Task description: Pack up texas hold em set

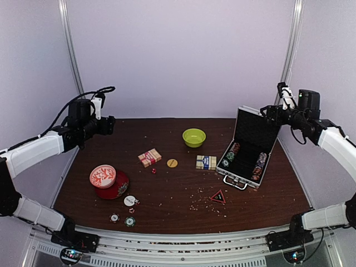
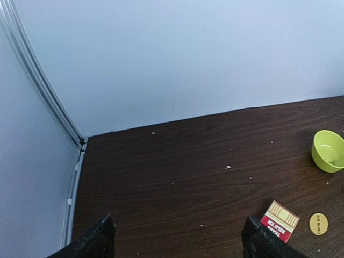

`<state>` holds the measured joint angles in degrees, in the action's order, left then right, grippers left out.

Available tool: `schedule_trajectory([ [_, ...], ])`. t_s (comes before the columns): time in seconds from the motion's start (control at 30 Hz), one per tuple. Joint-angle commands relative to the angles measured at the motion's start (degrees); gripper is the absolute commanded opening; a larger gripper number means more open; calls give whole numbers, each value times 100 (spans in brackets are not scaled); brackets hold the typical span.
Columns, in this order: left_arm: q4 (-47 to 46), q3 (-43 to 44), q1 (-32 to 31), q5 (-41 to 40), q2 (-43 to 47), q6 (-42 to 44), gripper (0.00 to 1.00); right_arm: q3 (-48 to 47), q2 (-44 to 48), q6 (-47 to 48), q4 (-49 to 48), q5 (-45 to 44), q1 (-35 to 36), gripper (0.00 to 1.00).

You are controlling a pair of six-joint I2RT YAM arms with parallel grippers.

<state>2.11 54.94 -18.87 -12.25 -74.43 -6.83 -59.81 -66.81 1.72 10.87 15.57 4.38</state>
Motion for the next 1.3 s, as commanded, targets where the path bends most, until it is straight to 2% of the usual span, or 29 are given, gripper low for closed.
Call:
schedule_trajectory([
  [0.0, -611, -93, 39, 980, 118, -158, 84, 71, 221, 784, 604, 767, -69, 96],
  [0.07, -603, -29, -102, 1165, 19, -197, 85, 59, 221, 1275, 1006, 1213, -58, 93],
  [0.2, -533, 120, -569, 1489, -234, -184, 83, 84, 180, 1987, 1629, 1484, 117, 85],
  [0.47, -222, 602, -1783, 2130, -1107, -144, 74, 526, 157, 2511, 2026, 1276, 461, 71],
  [0.57, -109, 768, -2095, 2288, -1464, -123, 69, 622, 63, 2638, 2177, 1224, 562, 66],
  [0.73, 49, 977, -2408, 2499, -1912, -178, 68, 603, -268, 2956, 2583, 722, 1014, 56],
  [0.9, 213, 1146, -2579, 2713, -2235, -230, 72, 751, -559, 2888, 2674, 161, 1232, 50],
  [1.0, 323, 1241, -2703, 2860, -2363, -174, 70, 862, -669, 2700, 2610, -268, 1221, 49],
  [1.27, 440, 1376, -2879, 2873, -2618, -215, 70, 910, -880, 2248, 2392, -764, 579, 43],
])
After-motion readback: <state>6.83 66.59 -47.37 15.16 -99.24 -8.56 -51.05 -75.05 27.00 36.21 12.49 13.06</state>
